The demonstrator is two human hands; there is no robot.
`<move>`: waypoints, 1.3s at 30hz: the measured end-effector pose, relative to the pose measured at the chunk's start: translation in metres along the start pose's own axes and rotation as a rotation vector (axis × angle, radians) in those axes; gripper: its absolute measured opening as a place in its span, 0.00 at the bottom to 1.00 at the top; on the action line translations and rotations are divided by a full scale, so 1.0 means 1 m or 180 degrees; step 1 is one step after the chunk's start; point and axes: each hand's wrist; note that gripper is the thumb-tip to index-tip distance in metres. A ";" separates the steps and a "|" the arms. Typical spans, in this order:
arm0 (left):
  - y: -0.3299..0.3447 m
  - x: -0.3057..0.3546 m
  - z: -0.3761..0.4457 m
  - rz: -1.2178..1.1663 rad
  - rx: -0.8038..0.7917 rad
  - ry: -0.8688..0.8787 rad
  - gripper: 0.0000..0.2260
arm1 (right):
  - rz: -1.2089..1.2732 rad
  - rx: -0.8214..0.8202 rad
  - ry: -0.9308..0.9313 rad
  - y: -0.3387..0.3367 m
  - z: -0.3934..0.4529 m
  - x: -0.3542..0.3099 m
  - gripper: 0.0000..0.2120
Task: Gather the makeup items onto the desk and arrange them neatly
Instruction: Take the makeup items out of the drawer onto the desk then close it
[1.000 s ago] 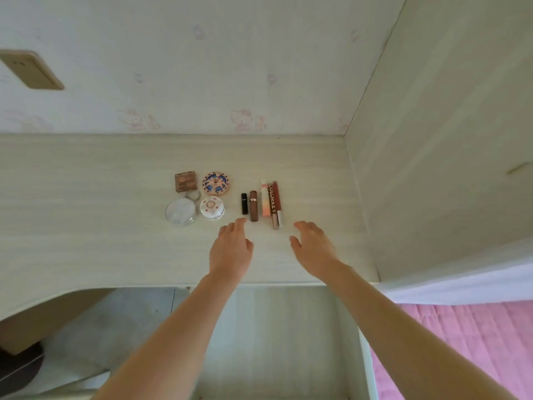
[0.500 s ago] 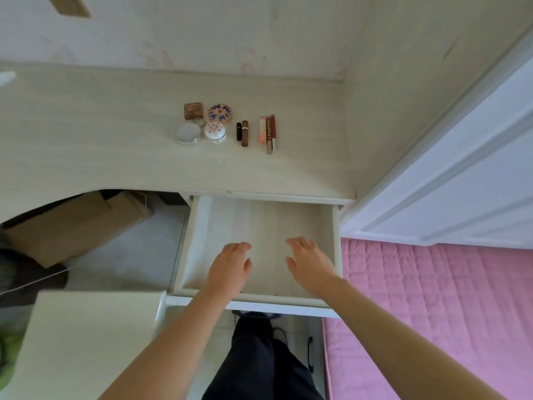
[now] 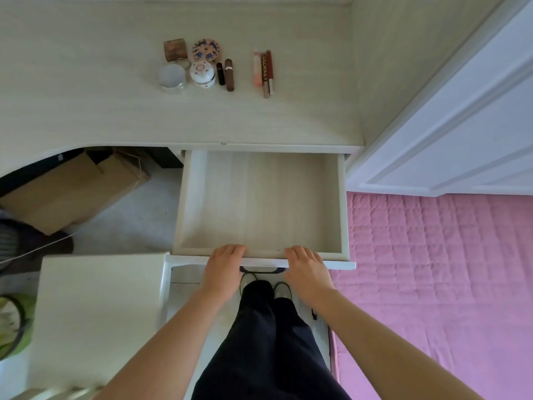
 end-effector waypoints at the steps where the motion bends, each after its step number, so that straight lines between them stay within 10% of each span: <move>1: 0.001 -0.001 0.001 0.0089 0.0016 0.0020 0.22 | -0.0052 -0.0016 0.0058 0.002 0.002 -0.001 0.22; 29: -0.033 -0.021 0.052 0.0798 0.0429 0.0900 0.29 | -0.0861 0.0533 -0.0298 -0.029 0.053 0.025 0.37; 39: -0.070 -0.034 0.110 0.0828 0.0391 0.1114 0.26 | -0.0822 0.0774 -0.0184 -0.063 0.103 0.021 0.24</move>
Point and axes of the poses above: each hand's wrist, its own z-axis towards the middle knuckle, its own y-axis out of the palm, x = y × z, and after that the axes turned 2 degrees about y, right-handed
